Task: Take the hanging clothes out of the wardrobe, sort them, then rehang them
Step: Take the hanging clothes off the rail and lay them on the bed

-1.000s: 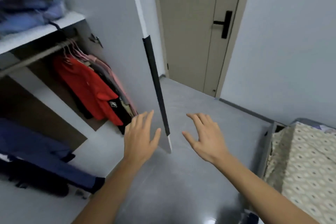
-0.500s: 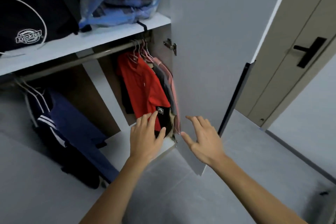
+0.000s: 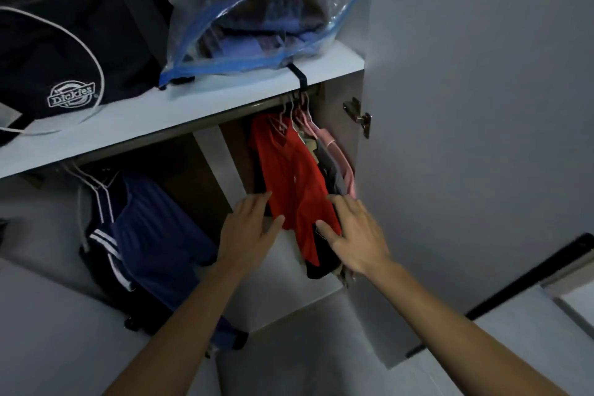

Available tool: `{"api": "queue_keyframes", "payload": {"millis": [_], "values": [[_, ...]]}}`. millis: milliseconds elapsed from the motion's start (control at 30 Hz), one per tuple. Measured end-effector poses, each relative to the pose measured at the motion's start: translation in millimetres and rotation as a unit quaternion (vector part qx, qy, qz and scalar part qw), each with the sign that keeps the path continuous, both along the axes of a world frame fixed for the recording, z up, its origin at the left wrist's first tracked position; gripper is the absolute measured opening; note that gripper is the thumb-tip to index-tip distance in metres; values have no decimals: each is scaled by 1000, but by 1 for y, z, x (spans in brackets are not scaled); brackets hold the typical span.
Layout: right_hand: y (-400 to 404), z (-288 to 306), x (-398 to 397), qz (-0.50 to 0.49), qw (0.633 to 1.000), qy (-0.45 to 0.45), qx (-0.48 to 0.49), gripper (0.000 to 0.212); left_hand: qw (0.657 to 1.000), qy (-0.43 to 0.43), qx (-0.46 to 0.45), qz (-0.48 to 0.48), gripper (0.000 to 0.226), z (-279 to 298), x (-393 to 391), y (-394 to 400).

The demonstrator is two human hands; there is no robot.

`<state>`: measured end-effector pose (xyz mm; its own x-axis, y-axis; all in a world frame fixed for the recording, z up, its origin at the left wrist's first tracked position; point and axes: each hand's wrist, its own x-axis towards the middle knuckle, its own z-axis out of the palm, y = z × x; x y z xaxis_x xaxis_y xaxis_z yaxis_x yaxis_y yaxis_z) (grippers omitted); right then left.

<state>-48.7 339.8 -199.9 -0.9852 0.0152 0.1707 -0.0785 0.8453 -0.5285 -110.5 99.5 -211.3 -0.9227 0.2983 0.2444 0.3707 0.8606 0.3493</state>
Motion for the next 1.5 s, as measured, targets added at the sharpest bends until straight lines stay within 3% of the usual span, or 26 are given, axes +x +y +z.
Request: {"api": "queue_keyframes", "payload": {"millis": [233, 567, 767, 1000, 1267, 1500], "values": [[-3, 0, -56, 20, 1000, -9, -2, 54, 1000, 12, 23, -4, 69, 1, -85, 14], [-15, -14, -177, -40, 999, 7, 28, 51, 999, 25, 8, -28, 78, 5, -223, 50], [-28, -29, -235, -48, 998, -9, 31, 52, 1000, -25, 10, 6, 94, -14, -285, 62], [-23, -40, -259, -70, 997, -17, 32, 57, 999, 24, 41, 3, 104, -25, -303, 65], [-10, -38, -267, -91, 993, -15, 69, 53, 996, 78, 38, 13, 89, -36, -301, 64], [-2, -34, -268, -93, 992, 1, 82, 58, 995, 88, 42, 35, 103, -40, -308, 39]]}}
